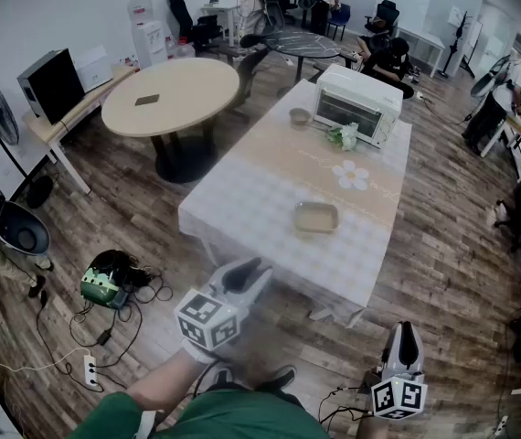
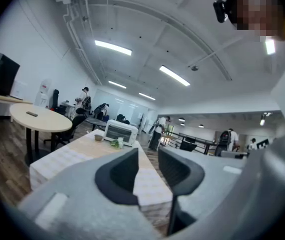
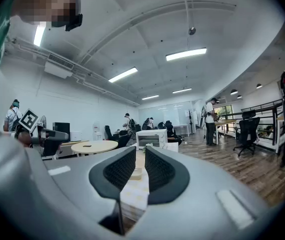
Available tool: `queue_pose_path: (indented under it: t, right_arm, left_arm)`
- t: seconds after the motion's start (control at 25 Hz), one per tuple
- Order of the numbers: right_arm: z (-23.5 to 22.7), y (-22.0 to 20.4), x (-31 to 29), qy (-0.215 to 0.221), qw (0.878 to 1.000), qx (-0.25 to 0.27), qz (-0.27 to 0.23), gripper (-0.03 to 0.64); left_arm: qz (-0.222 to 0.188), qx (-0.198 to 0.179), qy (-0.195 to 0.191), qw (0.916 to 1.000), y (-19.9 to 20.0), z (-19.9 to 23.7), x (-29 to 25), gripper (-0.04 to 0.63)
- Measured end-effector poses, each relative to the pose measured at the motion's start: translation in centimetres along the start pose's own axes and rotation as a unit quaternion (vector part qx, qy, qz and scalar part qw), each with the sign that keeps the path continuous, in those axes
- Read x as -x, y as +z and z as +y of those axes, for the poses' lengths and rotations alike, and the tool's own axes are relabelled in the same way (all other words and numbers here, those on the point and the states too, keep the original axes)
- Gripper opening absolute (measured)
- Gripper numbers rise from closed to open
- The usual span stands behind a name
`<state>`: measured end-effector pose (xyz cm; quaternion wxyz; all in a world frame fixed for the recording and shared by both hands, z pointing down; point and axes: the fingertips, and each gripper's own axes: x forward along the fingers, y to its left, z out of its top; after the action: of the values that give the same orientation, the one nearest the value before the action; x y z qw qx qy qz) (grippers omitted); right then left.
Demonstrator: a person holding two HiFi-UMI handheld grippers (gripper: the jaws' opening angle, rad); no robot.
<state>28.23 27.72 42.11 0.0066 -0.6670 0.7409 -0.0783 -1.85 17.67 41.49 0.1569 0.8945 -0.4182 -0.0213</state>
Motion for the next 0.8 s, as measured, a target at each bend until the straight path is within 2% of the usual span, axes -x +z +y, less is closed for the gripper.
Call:
queue_pose_path:
  t: [0.2,0.4,0.56,0.8]
  right_arm:
    - [9.7,-2.5,0.6,-0.001,1.000,-0.003,-0.003,0.058]
    - [15.0,-4.1,2.0,-0.008,1.000,0.003,0.010,0.058]
    - [16.2,-3.0,3.5,-0.009,1.000,0.009,0.002,0.058]
    - [16.6,-0.7,5.3,0.002,1.000,0.007,-0.017,0.058]
  left_arm:
    - [-0.011,-0.030,0.016,0.9994,0.8,7.4,8.5,0.117]
    - [-0.013,-0.033,0.034,0.9988,0.4,11.7,13.8,0.115]
    - [-0.022,-0.038,0.042,0.9982,1.7,11.7,15.9,0.114]
    - [-0.037,-0.053,0.046,0.9968,3.6,9.5,17.5,0.109]
